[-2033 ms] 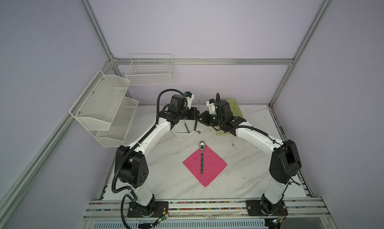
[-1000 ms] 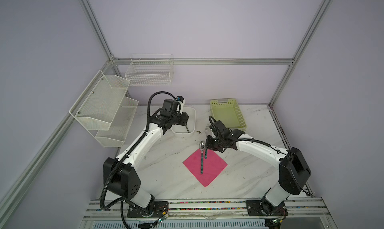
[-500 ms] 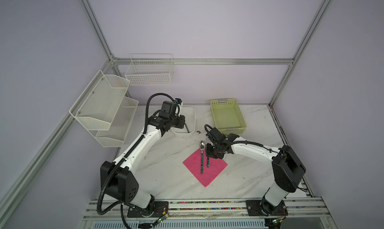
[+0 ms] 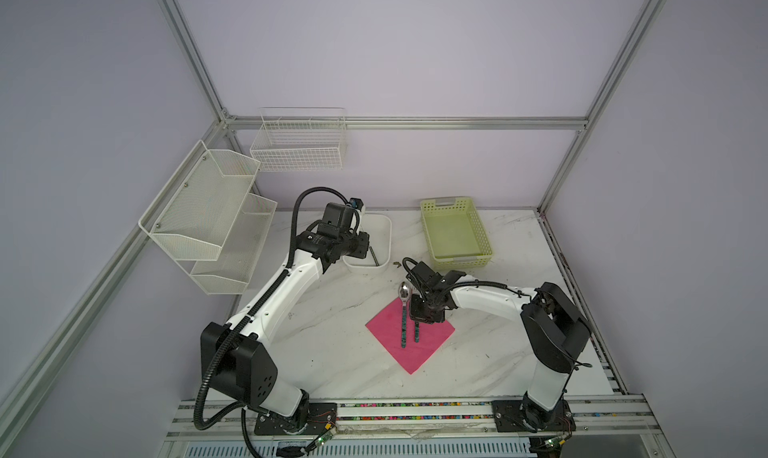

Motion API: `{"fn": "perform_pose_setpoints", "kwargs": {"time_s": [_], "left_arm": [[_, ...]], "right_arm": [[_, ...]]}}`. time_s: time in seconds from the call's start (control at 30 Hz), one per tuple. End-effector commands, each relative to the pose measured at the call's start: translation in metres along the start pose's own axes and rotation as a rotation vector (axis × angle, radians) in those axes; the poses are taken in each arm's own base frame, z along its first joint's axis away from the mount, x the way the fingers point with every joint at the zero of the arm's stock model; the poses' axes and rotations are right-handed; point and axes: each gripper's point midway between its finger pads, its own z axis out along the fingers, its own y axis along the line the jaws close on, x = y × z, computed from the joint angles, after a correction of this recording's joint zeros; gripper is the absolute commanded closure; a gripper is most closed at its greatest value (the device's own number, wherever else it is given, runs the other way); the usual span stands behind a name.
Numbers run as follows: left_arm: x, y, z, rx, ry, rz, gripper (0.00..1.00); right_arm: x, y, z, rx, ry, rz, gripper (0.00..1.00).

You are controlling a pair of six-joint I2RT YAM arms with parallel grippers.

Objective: Place the utensils on the paper napkin and roll it up
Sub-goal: 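Carry the fork beside the spoon with the right gripper while left gripper withdraws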

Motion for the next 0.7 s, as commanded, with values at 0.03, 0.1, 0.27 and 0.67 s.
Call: {"fn": "perform_pose_setpoints", "kwargs": {"time_s": [0.03, 0.1, 0.27, 0.67], "left_arm": [[0.0012, 0.0043, -0.0039, -0.01, -0.009, 0.011, 0.66], [0.0022, 0.0039, -0.003, -0.007, -0.005, 0.01, 0.66], [0.0041, 0.0043, -0.0012, -0.01, 0.008, 0.011, 0.66], [0.0059, 0.0081, 0.0006, -0.027, 0.017, 0.007, 0.66]], "right_arm": [[0.0037, 0.0022, 0.0026, 0.01, 0.015, 0.011, 0.92], [0.0048, 0.0025, 0.0041, 0.013, 0.021, 0.006, 0.92], [0.0086, 0.0011, 0.0058, 0.022, 0.033, 0.005, 0.92], [0.0104, 0.0005, 0.0065, 0.043, 0.048, -0.009, 0.92]]}}
